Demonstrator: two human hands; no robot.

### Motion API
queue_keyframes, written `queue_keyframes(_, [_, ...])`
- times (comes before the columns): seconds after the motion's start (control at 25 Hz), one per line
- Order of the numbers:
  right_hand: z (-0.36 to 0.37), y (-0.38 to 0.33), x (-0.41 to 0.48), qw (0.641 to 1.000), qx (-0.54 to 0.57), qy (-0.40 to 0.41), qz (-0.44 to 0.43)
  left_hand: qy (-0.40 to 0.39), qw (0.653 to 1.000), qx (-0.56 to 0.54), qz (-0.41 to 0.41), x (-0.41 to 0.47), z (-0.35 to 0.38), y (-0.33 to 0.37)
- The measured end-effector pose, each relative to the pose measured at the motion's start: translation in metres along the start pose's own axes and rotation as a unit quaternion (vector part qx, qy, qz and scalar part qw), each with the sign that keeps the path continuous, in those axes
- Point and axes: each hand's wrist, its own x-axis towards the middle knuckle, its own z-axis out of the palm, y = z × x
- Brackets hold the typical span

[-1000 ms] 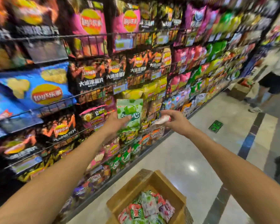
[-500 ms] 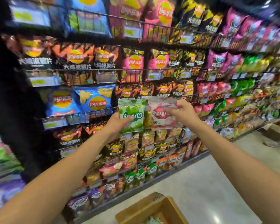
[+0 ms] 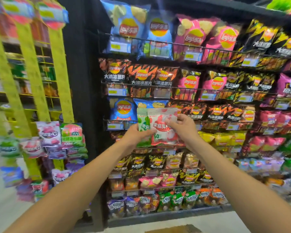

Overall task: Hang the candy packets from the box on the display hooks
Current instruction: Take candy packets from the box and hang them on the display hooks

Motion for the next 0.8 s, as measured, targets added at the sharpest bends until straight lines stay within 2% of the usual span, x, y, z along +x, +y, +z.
queue_keyframes(0.36, [0.131,-0.015,0.012,0.996,0.019,-0.072,-0.042,0.090,0.996,-0.002,0.002,-0.044,-0.116,-0.004])
queue_keyframes(0.56, [0.219,-0.023,0.013,0.986,0.045,-0.159,-0.009,0.184,0.983,0.006,0.003,-0.065,-0.203,-0.008])
queue_keyframes(0.8, [0.338,-0.029,0.020,0.978,0.046,-0.201,0.023,0.199,0.980,0.015,-0.008,-0.084,-0.324,-0.018])
